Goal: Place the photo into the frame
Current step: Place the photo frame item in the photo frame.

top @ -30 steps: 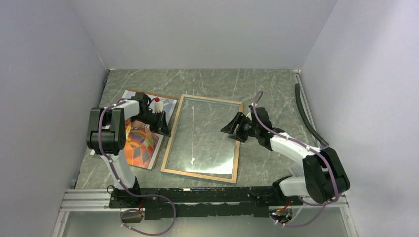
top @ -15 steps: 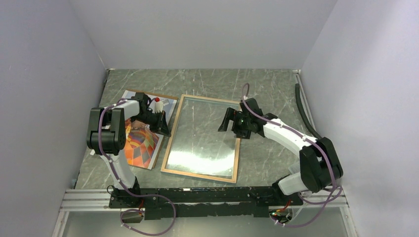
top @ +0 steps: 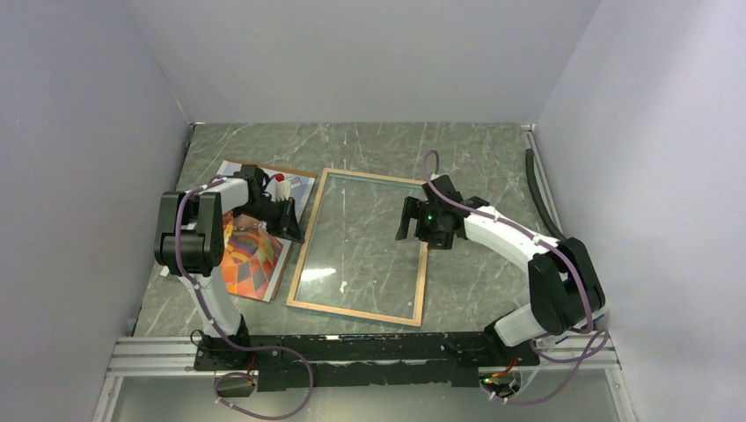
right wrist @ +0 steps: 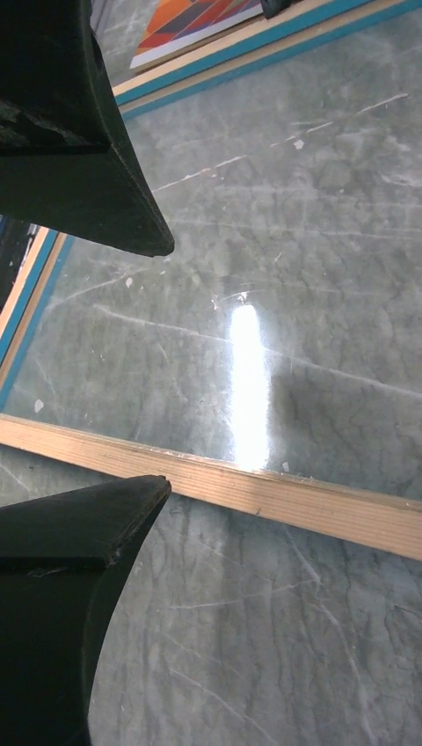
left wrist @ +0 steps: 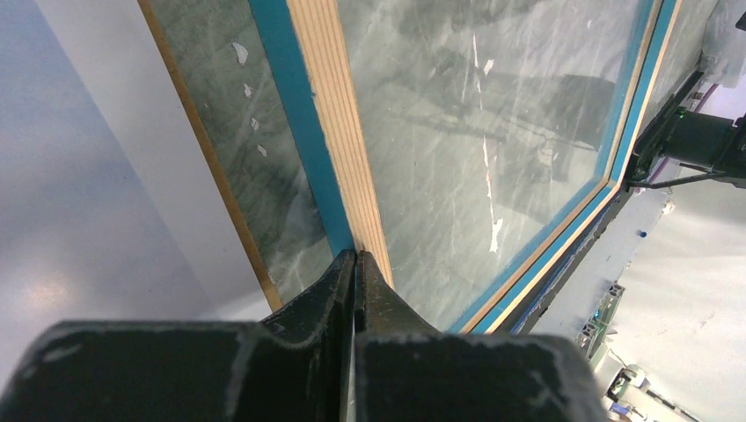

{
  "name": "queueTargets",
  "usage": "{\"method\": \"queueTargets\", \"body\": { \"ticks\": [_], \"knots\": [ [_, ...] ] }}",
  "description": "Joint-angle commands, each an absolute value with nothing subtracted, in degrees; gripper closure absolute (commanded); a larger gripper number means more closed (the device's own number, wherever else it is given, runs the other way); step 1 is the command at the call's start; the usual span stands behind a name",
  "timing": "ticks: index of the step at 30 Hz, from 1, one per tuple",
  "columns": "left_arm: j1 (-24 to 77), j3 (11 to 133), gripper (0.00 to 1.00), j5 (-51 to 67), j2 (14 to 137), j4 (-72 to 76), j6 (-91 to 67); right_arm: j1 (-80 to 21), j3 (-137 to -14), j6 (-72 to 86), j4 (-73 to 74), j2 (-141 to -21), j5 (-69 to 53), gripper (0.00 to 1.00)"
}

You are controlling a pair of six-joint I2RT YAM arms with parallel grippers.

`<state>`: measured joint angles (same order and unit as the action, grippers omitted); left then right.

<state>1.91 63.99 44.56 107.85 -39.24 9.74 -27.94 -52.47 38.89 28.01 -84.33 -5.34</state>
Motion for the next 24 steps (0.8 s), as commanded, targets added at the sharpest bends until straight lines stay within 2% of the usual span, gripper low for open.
{"method": "queueTargets", "body": {
  "ticks": [1,11,20,22,24],
  "knots": [
    [2.65,63.89,0.94,44.89,107.92,-38.82,10.13,-28.18,-55.28,37.82,28.85,-84.60,-3.49,0.00],
    [2.56,64.02,0.94,45.16,107.27,-39.99,10.77,-26.15,-50.21,39.05,28.54,-80.45,-0.81,0.02],
    [2.28,64.95,0.94,45.01,105.95,-43.16,12.87,-26.19,-44.72,39.00,27.54,-77.31,-2.54,0.30],
    [2.14,64.87,0.94,44.73,105.61,-43.81,13.44,-26.20,-43.45,39.23,26.75,-76.92,-3.48,0.38],
    [2.17,64.50,0.94,44.37,105.11,-44.15,13.95,-26.19,-42.28,39.49,25.85,-77.16,-4.15,0.51]
  ]
}}
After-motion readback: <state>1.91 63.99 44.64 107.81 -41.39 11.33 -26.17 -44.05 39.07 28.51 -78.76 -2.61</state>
